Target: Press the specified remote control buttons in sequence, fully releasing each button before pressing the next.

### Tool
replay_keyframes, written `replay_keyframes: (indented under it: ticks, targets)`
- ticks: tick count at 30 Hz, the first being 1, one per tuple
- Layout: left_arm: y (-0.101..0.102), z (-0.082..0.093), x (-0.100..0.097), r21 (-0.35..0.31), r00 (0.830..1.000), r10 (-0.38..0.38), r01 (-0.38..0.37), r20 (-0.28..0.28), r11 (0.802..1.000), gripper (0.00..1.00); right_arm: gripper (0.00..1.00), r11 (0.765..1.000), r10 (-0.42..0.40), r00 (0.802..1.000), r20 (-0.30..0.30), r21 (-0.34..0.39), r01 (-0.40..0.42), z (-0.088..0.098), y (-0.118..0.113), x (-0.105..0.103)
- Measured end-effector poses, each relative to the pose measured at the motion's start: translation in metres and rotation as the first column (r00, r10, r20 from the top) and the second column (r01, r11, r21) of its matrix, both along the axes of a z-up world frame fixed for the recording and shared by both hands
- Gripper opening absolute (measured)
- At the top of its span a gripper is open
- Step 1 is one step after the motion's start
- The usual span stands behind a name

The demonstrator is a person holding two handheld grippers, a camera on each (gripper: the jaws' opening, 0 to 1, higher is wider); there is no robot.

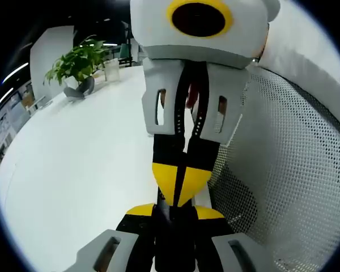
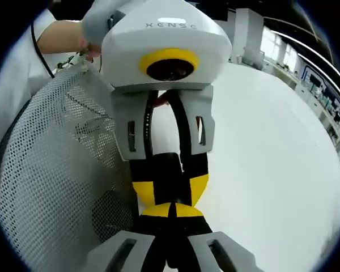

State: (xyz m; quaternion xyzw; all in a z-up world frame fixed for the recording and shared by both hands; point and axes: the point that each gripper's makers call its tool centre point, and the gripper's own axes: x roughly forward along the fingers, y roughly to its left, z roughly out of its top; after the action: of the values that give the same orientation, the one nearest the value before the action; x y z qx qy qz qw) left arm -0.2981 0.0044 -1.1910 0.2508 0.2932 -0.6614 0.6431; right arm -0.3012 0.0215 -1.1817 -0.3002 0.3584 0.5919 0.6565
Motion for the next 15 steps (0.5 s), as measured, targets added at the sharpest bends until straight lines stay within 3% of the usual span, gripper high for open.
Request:
replay_keyframes:
  ticks: [5, 15]
  targets:
    - [-0.0001, 0.0002, -0.0001, -0.003, 1.0, 0.001, -0.001, -0.002, 1.0, 0.23, 0.0, 0.993, 0.101, 0.989, 0.105, -0.069, -0.094, -0.0019, 0.0021, 0.0012]
    - [-0.0004, 0.0, 0.0, -0.002, 1.0, -0.003, 0.003, -0.004, 1.0, 0.23, 0.0, 0.998, 0.054, 0.997, 0.058, -0.039, -0.052, -0.0013, 0.0027, 0.0038]
